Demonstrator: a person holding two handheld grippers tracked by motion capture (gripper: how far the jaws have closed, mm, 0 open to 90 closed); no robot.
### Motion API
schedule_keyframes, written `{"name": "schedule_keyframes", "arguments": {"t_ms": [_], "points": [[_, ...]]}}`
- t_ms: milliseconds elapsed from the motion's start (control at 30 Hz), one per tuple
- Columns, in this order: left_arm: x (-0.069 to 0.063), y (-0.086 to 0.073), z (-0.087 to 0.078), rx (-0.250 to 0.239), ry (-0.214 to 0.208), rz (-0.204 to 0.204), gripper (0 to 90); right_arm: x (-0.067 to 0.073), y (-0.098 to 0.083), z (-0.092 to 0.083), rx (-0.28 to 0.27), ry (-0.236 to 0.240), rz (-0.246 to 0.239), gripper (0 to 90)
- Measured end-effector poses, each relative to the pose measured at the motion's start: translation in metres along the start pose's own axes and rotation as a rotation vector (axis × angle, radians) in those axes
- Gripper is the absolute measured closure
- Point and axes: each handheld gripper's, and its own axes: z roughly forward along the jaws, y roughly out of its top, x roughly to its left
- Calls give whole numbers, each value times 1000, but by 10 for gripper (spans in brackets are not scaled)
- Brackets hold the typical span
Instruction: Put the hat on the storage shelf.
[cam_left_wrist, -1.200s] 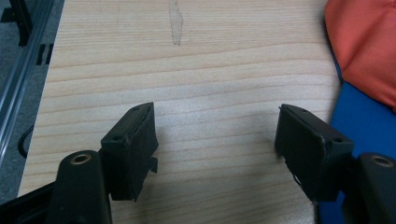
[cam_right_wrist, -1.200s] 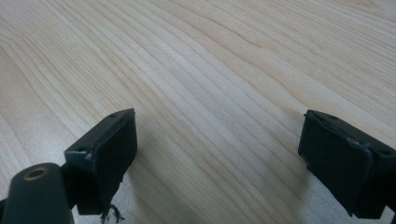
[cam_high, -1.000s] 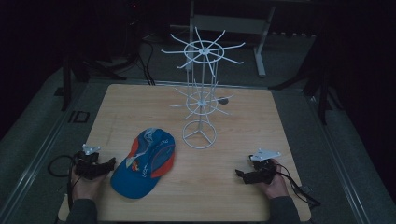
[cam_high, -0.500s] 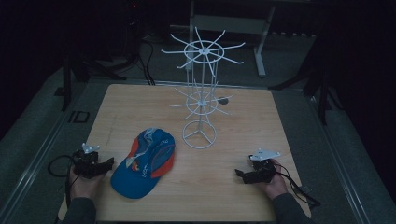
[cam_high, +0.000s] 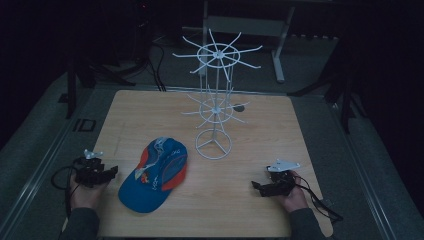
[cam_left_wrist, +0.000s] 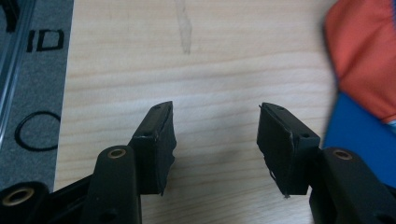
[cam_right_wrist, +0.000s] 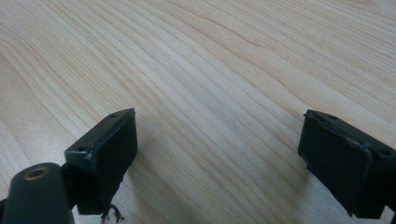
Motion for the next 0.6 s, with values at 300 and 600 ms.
{"name": "schedule_keyframes", "arguments": {"t_ms": [300,600], "points": [[-15,20,-16,-13,-43,48,460,0,0,0,0,-3,1,117],[-31,39,-27,-17,-84,99,454,1,-1,-1,0,-5,3,119]]}}
